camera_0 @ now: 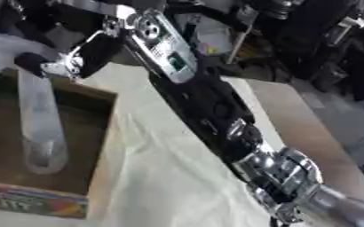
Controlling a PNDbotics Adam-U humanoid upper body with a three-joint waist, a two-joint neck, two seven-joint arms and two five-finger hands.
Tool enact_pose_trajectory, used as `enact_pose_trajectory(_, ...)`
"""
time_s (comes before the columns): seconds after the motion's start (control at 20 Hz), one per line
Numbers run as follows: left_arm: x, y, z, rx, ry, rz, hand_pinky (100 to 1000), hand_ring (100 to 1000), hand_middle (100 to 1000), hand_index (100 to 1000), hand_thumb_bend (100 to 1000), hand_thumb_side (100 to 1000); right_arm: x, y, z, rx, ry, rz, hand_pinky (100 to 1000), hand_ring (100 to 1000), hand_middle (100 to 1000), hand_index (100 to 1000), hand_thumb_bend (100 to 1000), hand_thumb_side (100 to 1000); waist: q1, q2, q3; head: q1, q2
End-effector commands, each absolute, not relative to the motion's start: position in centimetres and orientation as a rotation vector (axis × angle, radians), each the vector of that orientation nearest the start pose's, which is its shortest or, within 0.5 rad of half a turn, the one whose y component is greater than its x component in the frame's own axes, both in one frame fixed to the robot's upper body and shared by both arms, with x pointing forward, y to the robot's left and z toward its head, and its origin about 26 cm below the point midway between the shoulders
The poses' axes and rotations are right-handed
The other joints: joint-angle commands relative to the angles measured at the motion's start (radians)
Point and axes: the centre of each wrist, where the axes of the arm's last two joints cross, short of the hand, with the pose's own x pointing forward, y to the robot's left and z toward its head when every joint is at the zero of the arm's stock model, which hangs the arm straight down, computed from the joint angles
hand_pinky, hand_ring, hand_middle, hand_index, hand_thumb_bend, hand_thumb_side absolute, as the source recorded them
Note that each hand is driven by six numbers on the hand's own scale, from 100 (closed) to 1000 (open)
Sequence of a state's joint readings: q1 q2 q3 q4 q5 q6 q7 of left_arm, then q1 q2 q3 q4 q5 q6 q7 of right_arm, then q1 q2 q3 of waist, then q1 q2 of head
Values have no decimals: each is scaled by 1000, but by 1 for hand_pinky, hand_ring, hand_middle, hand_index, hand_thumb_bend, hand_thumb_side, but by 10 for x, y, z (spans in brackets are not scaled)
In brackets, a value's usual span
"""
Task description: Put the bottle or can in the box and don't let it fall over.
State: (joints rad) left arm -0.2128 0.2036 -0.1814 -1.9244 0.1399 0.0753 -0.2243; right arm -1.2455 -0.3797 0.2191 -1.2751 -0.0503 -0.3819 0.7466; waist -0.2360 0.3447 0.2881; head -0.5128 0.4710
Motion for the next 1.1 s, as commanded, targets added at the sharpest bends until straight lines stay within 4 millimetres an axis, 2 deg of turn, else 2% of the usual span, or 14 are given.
enact_pose_trajectory(0.05,294,205,145,-354,-1987,-532,885,858,797,783,182,829,422,-155,389,-80,2623,-2026,647,564,538,736,145,100,17,-12,-2,-3,-9)
enact_pose_trajectory(0.1,294,205,145,-355,-1987,-533,885,858,798,783,182,829,421,-155,390,-61,2613,-2021,677,602,568,761,166,160,17,-12,-4,-3,-9)
enact_pose_trajectory(0.15,294,205,145,-356,-1986,-534,885,859,798,783,182,830,420,-157,391,-43,2609,-2012,748,710,649,815,211,310,18,-12,-5,-2,-9)
enact_pose_trajectory(0.25,294,205,145,-357,-1985,-537,885,859,798,783,181,828,418,-159,394,-13,2609,-1994,783,762,690,832,231,383,20,-12,-7,-1,-8)
enact_pose_trajectory(0.5,293,205,145,-358,-1988,-541,886,860,798,783,177,827,415,-163,398,27,2610,-1992,803,784,729,853,234,419,29,-11,-10,-2,-7)
enact_pose_trajectory(1.1,293,205,145,-366,-1990,-547,887,861,799,784,170,822,403,-171,411,-69,2695,-1893,798,774,733,850,180,364,50,-13,-17,-12,-3)
